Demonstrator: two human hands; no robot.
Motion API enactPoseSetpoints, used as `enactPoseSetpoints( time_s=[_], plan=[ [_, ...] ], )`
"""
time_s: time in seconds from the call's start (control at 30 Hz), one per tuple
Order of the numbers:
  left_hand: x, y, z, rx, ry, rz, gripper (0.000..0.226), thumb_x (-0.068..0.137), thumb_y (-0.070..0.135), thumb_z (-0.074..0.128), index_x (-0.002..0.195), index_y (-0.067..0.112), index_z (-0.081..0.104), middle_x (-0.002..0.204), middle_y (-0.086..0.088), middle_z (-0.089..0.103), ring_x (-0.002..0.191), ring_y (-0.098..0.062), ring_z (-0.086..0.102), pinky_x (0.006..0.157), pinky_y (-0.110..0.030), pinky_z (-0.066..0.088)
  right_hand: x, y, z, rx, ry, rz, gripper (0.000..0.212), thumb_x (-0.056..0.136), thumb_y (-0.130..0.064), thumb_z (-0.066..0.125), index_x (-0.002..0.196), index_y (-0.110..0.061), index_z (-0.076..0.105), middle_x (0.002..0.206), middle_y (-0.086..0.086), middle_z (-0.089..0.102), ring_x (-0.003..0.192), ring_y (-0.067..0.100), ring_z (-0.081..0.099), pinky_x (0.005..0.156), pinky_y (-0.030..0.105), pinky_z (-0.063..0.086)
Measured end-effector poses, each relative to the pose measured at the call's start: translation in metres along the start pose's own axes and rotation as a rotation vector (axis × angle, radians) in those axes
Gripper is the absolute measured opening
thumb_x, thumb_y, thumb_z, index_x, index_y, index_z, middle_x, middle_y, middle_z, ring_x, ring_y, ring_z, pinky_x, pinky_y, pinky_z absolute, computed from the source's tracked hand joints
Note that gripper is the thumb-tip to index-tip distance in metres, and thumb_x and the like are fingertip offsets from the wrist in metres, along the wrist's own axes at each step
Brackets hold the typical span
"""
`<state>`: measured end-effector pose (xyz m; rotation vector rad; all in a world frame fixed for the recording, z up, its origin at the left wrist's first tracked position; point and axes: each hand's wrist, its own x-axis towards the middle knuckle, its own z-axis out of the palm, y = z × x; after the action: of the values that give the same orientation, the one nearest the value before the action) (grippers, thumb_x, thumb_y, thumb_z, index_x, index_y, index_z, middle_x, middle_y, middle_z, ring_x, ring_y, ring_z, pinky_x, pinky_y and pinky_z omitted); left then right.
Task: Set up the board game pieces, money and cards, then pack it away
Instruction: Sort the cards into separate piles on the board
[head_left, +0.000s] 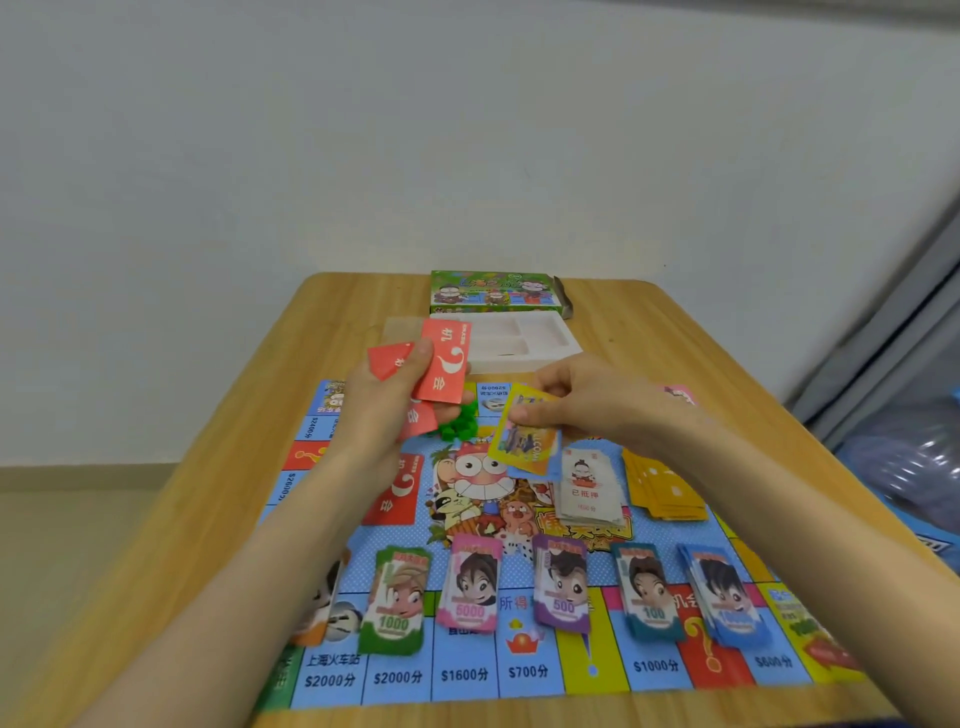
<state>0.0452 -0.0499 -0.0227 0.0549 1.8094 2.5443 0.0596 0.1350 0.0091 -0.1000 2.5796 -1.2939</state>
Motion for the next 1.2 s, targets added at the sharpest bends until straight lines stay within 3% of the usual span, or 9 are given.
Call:
enactPoseSetpoints(
  time_s=[0.07, 0.2, 0.37, 0.47, 0.57, 0.87, 1.0, 1.07, 1.2],
  plan=[
    [0.0, -0.001, 0.0, -0.006, -0.009, -0.002, 0.028, 0.093, 0.024, 0.056, 0.113, 0.005, 0.059, 0.076, -0.004, 0.074, 0.061, -0.018, 0.071, 0.047, -0.021, 0.053, 0.004, -0.005, 0.01, -0.063, -0.054, 0.008, 0.03, 0.084, -0.025, 0.069, 0.101, -0.001, 0.065, 0.101, 0.017, 0.07, 0.082, 0.024, 0.066, 0.063, 0.025, 0.053],
    [0.001, -0.002, 0.001, -0.007, -0.003, -0.007, 0.026, 0.093, 0.025, 0.057, 0.11, 0.006, 0.06, 0.077, -0.004, 0.074, 0.061, -0.018, 0.071, 0.047, -0.022, 0.053, 0.013, -0.01, 0.031, -0.228, -0.078, 0.021, 0.044, 0.083, -0.028, 0.071, 0.119, -0.007, 0.057, 0.116, 0.014, 0.063, 0.079, 0.024, 0.065, 0.063, 0.025, 0.048],
    [0.001, -0.001, 0.0, -0.015, -0.016, -0.016, 0.019, 0.093, 0.025, 0.057, 0.103, 0.01, 0.061, 0.076, -0.003, 0.074, 0.061, -0.017, 0.071, 0.048, -0.022, 0.054, 0.019, -0.006, 0.045, -0.376, -0.099, -0.024, 0.05, 0.083, -0.028, 0.071, 0.125, -0.008, 0.053, 0.126, 0.01, 0.056, 0.109, 0.023, 0.057, 0.078, 0.026, 0.045],
    [0.002, -0.001, -0.001, -0.016, -0.018, -0.015, 0.016, 0.093, 0.025, 0.057, 0.101, 0.012, 0.061, 0.076, -0.003, 0.074, 0.061, -0.017, 0.071, 0.05, -0.023, 0.055, 0.02, -0.004, 0.047, -0.445, -0.096, -0.084, 0.034, 0.083, -0.026, 0.071, 0.109, -0.007, 0.061, 0.103, 0.005, 0.061, 0.092, 0.02, 0.059, 0.071, 0.025, 0.045],
    [0.002, -0.001, -0.001, -0.006, -0.023, -0.012, 0.013, 0.093, 0.026, 0.056, 0.099, 0.015, 0.061, 0.077, -0.002, 0.075, 0.062, -0.017, 0.071, 0.052, -0.024, 0.056, 0.018, -0.003, 0.05, -0.532, -0.066, -0.153, 0.031, 0.082, -0.027, 0.072, 0.104, -0.008, 0.061, 0.079, -0.007, 0.046, 0.071, 0.01, 0.045, 0.054, 0.017, 0.033],
    [0.003, -0.002, -0.001, -0.003, -0.018, -0.024, 0.013, 0.092, 0.026, 0.058, 0.099, 0.015, 0.06, 0.076, -0.003, 0.074, 0.062, -0.018, 0.071, 0.051, -0.024, 0.056, 0.021, -0.002, 0.053, -0.583, -0.033, -0.211, 0.036, 0.082, -0.028, 0.072, 0.111, -0.011, 0.059, 0.076, -0.014, 0.036, 0.082, 0.013, 0.042, 0.058, 0.02, 0.031],
    [0.006, -0.004, -0.002, 0.015, -0.003, -0.04, 0.02, 0.092, 0.024, 0.059, 0.107, 0.01, 0.059, 0.085, -0.009, 0.074, 0.066, -0.02, 0.071, 0.051, -0.025, 0.056, 0.021, 0.004, 0.051, -0.604, 0.023, -0.2, 0.04, 0.078, -0.032, 0.074, 0.11, -0.014, 0.058, 0.095, -0.003, 0.042, 0.09, 0.015, 0.046, 0.075, 0.029, 0.042],
    [0.007, -0.005, -0.003, 0.026, 0.002, -0.04, 0.023, 0.091, 0.023, 0.061, 0.109, 0.009, 0.058, 0.092, -0.014, 0.073, 0.068, -0.024, 0.071, 0.051, -0.026, 0.056, 0.019, 0.003, 0.049, -0.507, 0.138, -0.22, 0.03, 0.082, -0.029, 0.07, 0.106, -0.015, 0.059, 0.095, -0.003, 0.044, 0.079, 0.012, 0.051, 0.069, 0.027, 0.043],
    [0.007, -0.003, -0.002, 0.016, -0.048, -0.034, 0.031, 0.091, 0.02, 0.06, 0.118, 0.006, 0.054, 0.093, -0.014, 0.072, 0.064, -0.022, 0.071, 0.048, -0.024, 0.054, 0.015, -0.009, 0.041, 0.103, 0.344, -0.228, 0.011, 0.097, -0.02, 0.048, 0.096, -0.015, 0.058, 0.081, -0.005, 0.053, 0.067, 0.006, 0.05, 0.057, 0.021, 0.04]
  ],
)
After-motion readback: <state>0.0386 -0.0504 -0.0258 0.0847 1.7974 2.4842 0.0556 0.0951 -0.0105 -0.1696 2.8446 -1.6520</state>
